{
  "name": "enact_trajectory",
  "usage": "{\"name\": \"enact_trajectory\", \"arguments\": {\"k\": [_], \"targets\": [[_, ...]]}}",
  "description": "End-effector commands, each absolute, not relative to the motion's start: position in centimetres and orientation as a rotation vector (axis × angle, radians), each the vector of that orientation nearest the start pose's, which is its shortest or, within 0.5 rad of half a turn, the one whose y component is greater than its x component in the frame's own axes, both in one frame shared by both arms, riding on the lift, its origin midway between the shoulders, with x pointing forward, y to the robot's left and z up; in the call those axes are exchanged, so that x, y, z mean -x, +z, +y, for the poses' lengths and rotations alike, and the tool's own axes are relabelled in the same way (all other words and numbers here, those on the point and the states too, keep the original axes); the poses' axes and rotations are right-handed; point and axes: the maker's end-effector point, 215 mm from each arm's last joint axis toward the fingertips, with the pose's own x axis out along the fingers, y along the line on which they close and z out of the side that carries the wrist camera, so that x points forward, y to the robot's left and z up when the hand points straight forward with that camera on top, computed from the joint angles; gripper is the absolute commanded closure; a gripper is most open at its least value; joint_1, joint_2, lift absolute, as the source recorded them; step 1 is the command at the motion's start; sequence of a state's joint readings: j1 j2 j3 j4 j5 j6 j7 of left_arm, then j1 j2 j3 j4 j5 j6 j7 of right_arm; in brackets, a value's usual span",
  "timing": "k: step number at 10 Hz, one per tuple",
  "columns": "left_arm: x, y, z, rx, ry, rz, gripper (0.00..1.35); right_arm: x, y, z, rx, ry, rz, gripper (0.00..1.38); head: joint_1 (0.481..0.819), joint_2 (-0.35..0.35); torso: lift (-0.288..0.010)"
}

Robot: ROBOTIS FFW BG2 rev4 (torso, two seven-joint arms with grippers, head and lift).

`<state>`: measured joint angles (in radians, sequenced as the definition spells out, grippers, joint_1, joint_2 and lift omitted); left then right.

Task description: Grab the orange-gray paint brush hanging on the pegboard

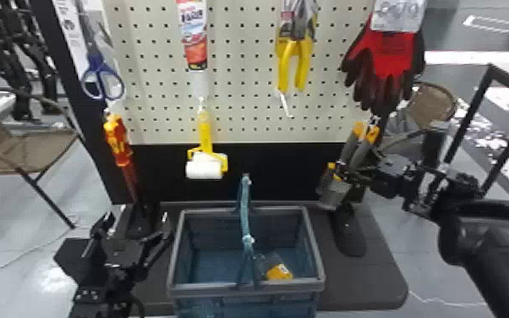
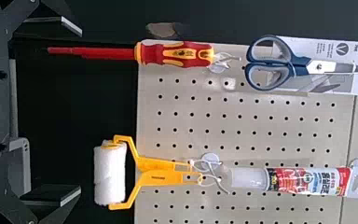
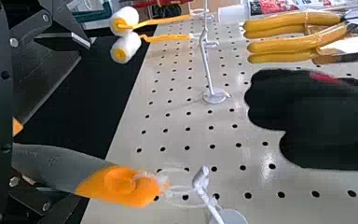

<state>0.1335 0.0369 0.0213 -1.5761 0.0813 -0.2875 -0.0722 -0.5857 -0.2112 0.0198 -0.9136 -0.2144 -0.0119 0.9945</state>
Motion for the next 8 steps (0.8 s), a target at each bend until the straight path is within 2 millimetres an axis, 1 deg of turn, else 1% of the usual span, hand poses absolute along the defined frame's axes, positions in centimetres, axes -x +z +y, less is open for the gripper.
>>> {"name": "enact_trajectory", "arguments": {"k": [1, 2, 3, 5, 8], "targets": [[-54.5, -32.9, 24.0, 0.032, -0.045, -0.157, 0.12, -66.8, -28.8, -16.5, -0.059, 0.887, 0.045, 0.31, 0.549, 0.000, -0.100], [-54.5, -33.0, 24.0, 0.035, -0.044, -0.154, 0.12, -66.7, -29.3, -16.4, -0.088, 0.886, 0.062, 0.74, 0.549, 0.000, -0.100], [-54.5, -33.1, 24.1, 0.035, -0.043, -0.153, 0.12, -66.8, -29.7, -16.5, -0.113, 0.873, 0.068, 1.31, 0.549, 0.000, -0.100], [-54.5, -33.2, 24.1, 0.034, -0.045, -0.151, 0.12, -66.7, -30.1, -16.7, -0.114, 0.870, 0.072, 1.28, 0.549, 0.000, -0.100], [-54.4, -33.2, 24.3, 0.035, -0.041, -0.152, 0.12, -66.7, -30.4, -17.3, -0.107, 0.863, 0.072, 1.28, 0.549, 0.000, -0.100]]}}
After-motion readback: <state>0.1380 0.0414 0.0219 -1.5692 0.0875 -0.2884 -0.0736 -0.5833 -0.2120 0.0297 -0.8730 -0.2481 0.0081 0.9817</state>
